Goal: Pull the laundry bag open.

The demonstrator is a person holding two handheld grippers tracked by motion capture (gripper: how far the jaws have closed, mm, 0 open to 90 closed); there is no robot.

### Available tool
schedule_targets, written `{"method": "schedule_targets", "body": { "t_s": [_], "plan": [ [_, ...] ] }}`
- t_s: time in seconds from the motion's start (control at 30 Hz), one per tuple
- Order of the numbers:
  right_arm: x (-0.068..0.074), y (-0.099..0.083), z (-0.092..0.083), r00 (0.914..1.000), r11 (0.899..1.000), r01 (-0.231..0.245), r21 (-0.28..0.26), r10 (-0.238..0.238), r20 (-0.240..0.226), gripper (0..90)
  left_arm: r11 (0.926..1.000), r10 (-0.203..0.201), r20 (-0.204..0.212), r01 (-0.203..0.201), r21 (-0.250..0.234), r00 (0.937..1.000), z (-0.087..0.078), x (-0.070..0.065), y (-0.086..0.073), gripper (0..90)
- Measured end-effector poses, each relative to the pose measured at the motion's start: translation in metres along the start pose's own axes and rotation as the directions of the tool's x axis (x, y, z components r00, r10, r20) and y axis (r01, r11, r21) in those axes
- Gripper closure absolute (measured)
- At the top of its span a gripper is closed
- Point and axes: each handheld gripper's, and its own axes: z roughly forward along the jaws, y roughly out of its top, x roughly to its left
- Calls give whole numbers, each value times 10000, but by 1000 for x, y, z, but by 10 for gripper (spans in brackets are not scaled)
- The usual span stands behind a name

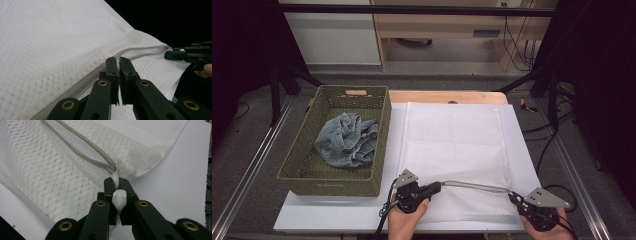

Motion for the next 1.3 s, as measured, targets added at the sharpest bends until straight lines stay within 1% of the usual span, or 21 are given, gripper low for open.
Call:
{"method": "schedule_targets", "body": {
  "t_s": [0.23,0.3,0.5,0.6,0.77,0.97,1.13,1.3],
  "plan": [
    [0,0,0,10000,10000,-8,13,8,20,864,10000,-68,-51,67,-47,10000,-4,4,1,868],
    [0,0,0,10000,10000,37,22,-37,15,864,9999,-94,-101,94,-63,9999,-6,5,1,868],
    [0,0,0,10000,10000,-37,92,37,19,864,9998,-145,-243,141,-173,9996,-13,10,2,868],
    [0,0,1,10000,10000,27,80,-27,21,864,9998,-149,-229,145,-155,9996,-15,11,3,868],
    [0,0,0,10000,10000,1,43,-1,-11,865,9999,-101,-231,100,-19,9997,-17,11,3,868],
    [0,0,0,10000,9999,24,117,-24,25,865,9999,-155,-355,156,12,9992,-21,15,2,868],
    [0,0,0,10000,9999,11,170,-12,28,865,9999,-146,-550,150,82,9984,-25,16,1,868],
    [0,-1,0,10000,9998,-27,212,26,55,865,9996,-204,-572,214,177,9982,-29,19,0,868]
  ]
}}
